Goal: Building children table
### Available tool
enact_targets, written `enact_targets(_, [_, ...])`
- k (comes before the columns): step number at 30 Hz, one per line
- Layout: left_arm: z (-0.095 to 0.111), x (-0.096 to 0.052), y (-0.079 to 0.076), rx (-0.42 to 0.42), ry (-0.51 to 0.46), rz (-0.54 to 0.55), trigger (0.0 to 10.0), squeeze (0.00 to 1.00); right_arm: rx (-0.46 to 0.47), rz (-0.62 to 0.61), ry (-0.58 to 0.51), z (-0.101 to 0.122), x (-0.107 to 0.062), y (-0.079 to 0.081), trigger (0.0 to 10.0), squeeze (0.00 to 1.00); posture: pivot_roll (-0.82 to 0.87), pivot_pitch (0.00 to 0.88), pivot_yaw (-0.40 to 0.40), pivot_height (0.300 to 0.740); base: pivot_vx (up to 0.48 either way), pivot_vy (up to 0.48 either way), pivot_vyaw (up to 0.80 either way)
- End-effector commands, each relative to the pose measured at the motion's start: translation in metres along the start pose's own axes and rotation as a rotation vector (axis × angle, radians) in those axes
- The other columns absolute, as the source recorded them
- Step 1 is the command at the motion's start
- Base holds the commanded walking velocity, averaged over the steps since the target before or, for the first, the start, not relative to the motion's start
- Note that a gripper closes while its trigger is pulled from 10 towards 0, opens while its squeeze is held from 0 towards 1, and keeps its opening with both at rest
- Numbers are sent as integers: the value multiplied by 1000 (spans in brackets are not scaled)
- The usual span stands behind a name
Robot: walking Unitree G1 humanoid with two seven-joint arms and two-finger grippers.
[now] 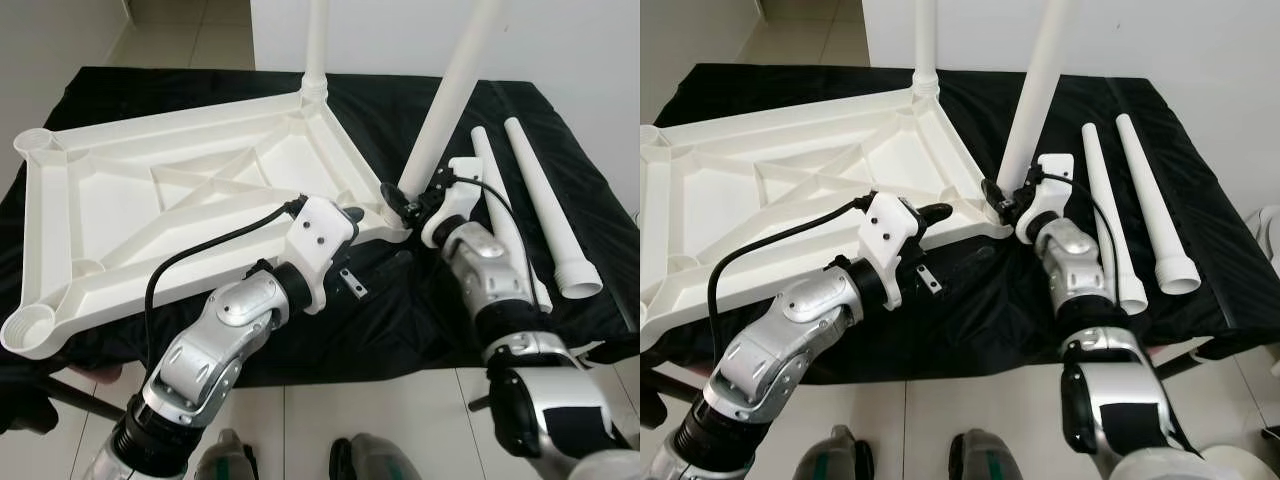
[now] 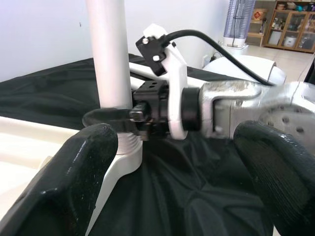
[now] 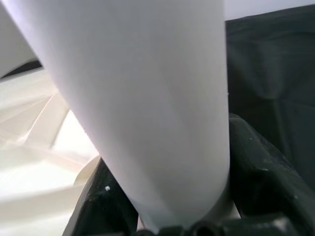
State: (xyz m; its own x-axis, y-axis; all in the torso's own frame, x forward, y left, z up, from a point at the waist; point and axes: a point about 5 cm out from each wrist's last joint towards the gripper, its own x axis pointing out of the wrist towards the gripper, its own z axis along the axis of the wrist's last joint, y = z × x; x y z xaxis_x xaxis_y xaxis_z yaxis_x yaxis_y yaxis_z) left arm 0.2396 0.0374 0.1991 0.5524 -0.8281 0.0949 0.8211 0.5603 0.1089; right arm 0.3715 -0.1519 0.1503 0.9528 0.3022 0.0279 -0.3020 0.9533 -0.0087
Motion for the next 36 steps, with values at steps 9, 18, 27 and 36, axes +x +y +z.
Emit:
enact_targets(9, [-1,1,-3,-12,3,-37,10000,0,143,-322,-9,-5,5,34,10000,0,-100,43,-31,740,0,0,0])
enact_targets(18, [-2,0,-3,-16,4,-25,10000,0,99,-379,-106,16,8,57,10000,0,-92,54,-32,740,0,0,0])
enact_targets(27, [-2,-3,-1,-2,11,-17,10000,0,106,-398,-104,11,-1,45,10000,1000,-92,58,-31,740,0,0,0])
enact_targets(36, [-3,-3,1,8,17,-13,10000,0,108,-382,-149,13,-11,31,10000,1000,-99,59,-25,740,0,0,0])
